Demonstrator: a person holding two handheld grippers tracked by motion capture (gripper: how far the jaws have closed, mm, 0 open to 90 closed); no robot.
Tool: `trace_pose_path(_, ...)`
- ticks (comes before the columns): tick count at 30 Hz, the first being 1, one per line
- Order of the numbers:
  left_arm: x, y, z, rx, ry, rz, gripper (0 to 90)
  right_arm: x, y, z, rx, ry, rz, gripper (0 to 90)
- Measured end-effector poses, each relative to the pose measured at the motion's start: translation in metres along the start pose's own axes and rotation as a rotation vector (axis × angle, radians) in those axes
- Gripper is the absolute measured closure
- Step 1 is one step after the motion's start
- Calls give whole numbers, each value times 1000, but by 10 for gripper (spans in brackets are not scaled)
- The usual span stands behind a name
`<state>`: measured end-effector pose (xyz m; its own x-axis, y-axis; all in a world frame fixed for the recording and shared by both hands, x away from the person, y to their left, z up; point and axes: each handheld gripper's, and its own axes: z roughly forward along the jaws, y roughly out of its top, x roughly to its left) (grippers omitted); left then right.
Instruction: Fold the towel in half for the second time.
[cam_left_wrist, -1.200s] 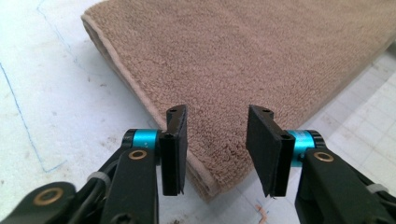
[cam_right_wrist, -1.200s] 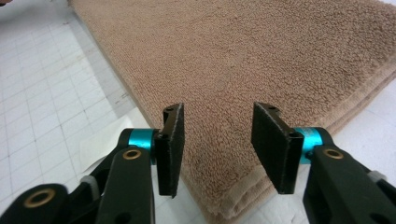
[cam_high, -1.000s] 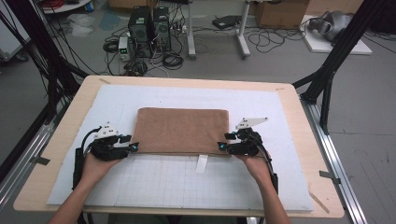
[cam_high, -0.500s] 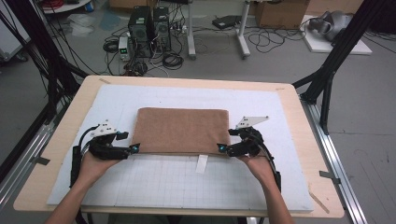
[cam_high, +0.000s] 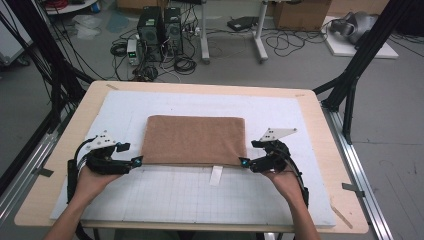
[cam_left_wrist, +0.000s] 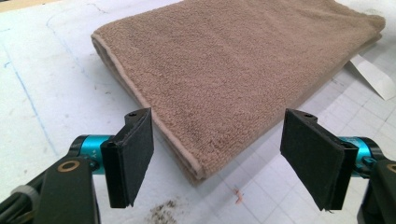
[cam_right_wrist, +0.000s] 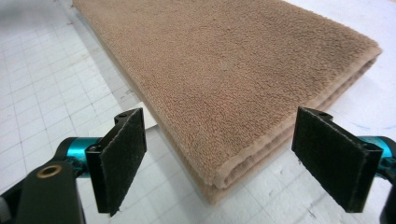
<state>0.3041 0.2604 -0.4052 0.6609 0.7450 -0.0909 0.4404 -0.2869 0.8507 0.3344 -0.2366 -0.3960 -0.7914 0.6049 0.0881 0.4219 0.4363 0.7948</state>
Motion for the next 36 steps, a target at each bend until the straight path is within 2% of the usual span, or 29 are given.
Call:
trace_pose_path(7,-1,-3,-9,-7,4,-3,255,1,-5,-13,-14,-24,-9,151)
trace_pose_path(15,-3,-6,-17,-11,6,4,239,-1,-20,-29,-33,-50,17,139)
trace_pose_path(19,-4,-8,-21,-11,6,2,238,-2,-24,-36,-45,-60,14,138)
trace_pose_path(29,-3,-17,-32,-11,14,-7,237,4,-31,-46,-56,-62,7,137)
trace_pose_path(36,-5,-26,-42,-32,23,-20,236,8,-38,-49,-58,-56,11,135)
